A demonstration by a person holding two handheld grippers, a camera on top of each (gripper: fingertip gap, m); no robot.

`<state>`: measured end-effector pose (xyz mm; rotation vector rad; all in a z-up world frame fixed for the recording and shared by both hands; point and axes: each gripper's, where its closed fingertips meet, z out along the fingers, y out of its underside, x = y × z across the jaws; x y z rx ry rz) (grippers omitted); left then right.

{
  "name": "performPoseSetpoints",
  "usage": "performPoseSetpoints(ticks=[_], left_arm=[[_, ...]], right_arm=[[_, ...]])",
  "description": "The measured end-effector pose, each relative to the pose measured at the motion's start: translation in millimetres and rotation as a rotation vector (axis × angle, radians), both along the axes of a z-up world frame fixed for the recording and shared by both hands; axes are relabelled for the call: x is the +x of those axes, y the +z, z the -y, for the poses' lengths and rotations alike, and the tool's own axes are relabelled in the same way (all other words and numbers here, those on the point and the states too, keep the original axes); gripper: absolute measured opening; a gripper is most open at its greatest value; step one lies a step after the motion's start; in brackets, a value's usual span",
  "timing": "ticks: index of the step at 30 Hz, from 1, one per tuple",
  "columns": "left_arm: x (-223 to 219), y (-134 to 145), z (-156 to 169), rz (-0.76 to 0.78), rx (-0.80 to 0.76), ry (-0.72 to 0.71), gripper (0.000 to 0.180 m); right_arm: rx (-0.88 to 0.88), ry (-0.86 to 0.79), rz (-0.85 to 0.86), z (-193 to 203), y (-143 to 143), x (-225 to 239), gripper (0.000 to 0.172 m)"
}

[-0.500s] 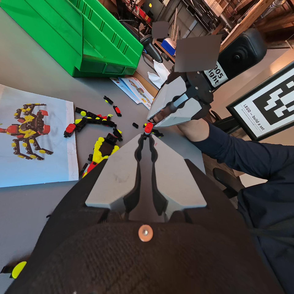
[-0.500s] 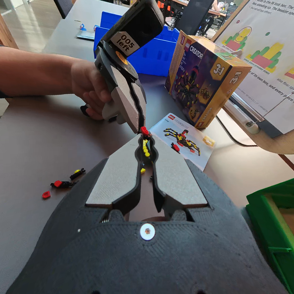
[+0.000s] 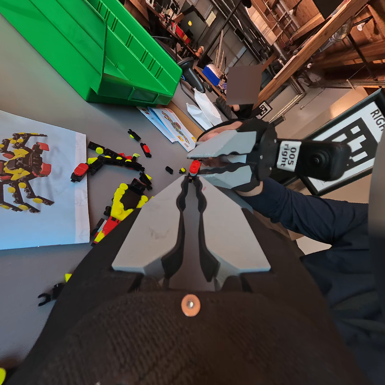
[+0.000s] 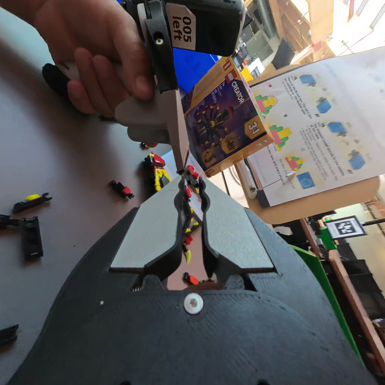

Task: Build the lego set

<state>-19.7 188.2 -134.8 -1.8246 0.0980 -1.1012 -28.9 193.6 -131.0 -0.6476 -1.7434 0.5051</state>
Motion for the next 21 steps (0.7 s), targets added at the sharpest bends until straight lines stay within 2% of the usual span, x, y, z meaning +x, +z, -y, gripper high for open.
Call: performPoseSetpoints(ticks=[9,21], left_arm=[[-6,0,-8,-0.043,0.019,0.087,0.004],[-9,5,-9,-0.024,0.042,0.104,0.004]], right_arm=[[-0.014,-0.072,0.045,-10,-5,-4,0.008],[0.021,-0.138,0.038,-12,-1,-4,0.007]])
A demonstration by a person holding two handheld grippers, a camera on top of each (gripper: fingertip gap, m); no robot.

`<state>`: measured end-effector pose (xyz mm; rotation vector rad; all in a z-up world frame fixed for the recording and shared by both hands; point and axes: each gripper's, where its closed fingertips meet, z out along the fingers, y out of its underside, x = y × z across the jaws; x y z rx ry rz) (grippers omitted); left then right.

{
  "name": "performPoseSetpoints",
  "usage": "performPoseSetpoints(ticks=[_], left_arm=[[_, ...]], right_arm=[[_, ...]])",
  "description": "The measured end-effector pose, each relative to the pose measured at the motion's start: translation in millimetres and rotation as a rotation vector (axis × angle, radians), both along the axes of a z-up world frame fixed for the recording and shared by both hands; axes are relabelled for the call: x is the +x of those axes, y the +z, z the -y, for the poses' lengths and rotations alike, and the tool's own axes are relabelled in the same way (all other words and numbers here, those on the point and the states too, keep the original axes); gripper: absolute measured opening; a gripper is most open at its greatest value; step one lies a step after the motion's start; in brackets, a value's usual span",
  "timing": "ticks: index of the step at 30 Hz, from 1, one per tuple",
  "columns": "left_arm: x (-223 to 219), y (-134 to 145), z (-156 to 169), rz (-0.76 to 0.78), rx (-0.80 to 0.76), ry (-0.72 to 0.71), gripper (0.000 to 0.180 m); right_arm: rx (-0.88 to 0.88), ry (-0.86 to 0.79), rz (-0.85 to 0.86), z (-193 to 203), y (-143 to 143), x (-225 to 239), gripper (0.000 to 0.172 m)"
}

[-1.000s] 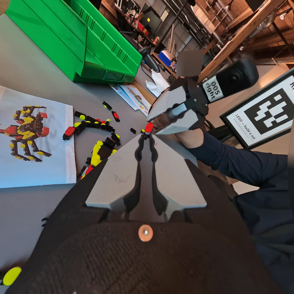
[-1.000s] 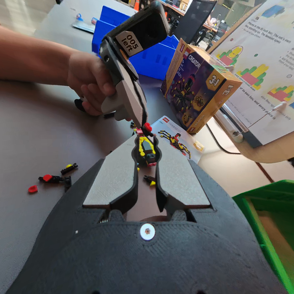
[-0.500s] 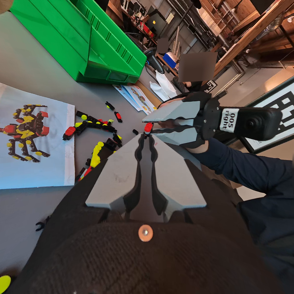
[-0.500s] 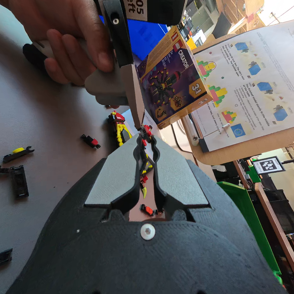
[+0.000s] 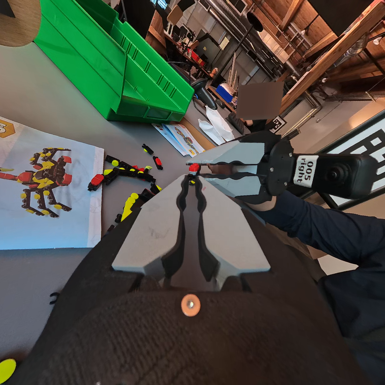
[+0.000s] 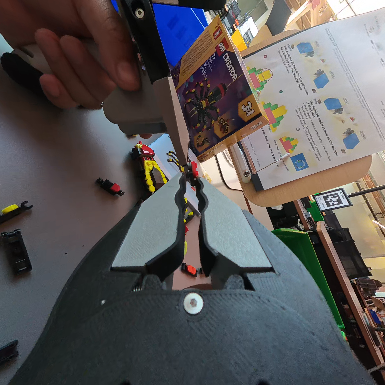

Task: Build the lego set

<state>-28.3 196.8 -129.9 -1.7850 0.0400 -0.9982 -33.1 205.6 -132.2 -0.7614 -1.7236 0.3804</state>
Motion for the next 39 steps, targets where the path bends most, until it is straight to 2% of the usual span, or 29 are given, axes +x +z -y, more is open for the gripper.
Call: performPoseSetpoints(ticks=[7,11,15,19,24,28,36,39], left_arm=[[2,0,1,0.034,-0.003,-0.042,0.004],[5,0,2,-0.015,0.021,-0.041,0.004],[4,0,2,-0.115,0.056,-0.027,0.004],[2,0,2,-0.100,0.052,-0.023,0.004],[5,-2,3,-0.124,0.043,-0.034,0.004],[11,-4,7,-0.158,0.047,-0.071,0.004],[18,0,13,-0.229,0.121,-0.124,0.004],[19,7,13,-0.198,0.155,-0.113,0.004]], right_arm=[[-0.070,0.097,-0.039,3,0,1,0.008],[-0.061,0.115,-0.053,4,2,3,0.008],[-0.227,0.181,-0.040,7,0,6,0.008],[-0.395,0.228,-0.049,6,7,10,0.010],[-0.451,0.265,-0.031,15,6,10,0.015],[-0.511,0.280,-0.011,17,5,10,0.006],[-0.678,0.358,0.041,24,8,16,0.005],[-0.755,0.356,0.047,24,15,15,0.004]])
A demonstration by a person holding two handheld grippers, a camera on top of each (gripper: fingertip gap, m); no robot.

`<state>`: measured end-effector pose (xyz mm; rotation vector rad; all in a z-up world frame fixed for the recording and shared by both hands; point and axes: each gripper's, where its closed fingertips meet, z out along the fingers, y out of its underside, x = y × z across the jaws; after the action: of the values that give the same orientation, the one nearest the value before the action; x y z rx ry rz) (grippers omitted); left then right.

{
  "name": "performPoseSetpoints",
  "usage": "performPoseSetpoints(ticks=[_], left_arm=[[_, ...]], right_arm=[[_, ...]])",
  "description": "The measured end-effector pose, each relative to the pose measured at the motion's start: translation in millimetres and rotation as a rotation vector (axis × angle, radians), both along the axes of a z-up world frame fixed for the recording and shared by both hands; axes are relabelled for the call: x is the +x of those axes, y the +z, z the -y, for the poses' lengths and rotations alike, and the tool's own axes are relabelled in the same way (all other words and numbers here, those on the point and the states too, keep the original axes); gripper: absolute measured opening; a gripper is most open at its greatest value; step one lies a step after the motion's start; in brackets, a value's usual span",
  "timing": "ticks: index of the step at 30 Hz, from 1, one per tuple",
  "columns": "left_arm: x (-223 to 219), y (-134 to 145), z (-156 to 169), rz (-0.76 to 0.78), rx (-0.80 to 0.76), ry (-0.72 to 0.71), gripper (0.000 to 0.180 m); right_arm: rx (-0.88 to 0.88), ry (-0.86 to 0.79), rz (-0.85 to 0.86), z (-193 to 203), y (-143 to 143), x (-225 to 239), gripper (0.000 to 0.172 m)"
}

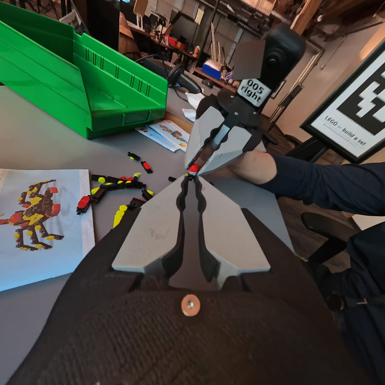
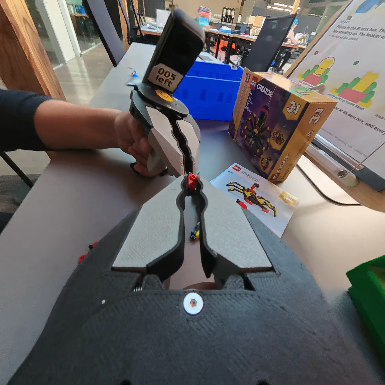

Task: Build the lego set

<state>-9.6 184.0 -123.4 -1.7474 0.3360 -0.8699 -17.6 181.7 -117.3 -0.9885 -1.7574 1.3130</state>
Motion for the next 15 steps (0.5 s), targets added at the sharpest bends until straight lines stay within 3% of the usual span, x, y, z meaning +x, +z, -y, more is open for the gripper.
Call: performPoseSetpoints(ticks=[3,12,15], left_arm=[[2,12,2,0.092,0.027,-0.014,0.004],[7,7,-2,-0.013,0.066,0.012,0.008],[-2,9,-9,-0.026,0.065,0.100,0.007]], right_arm=[[-0.123,0.027,-0.005,1,11,2,0.004],[-0.254,0.049,0.054,3,7,-2,0.004],[-0.243,-0.056,0.005,-4,12,-10,0.005]])
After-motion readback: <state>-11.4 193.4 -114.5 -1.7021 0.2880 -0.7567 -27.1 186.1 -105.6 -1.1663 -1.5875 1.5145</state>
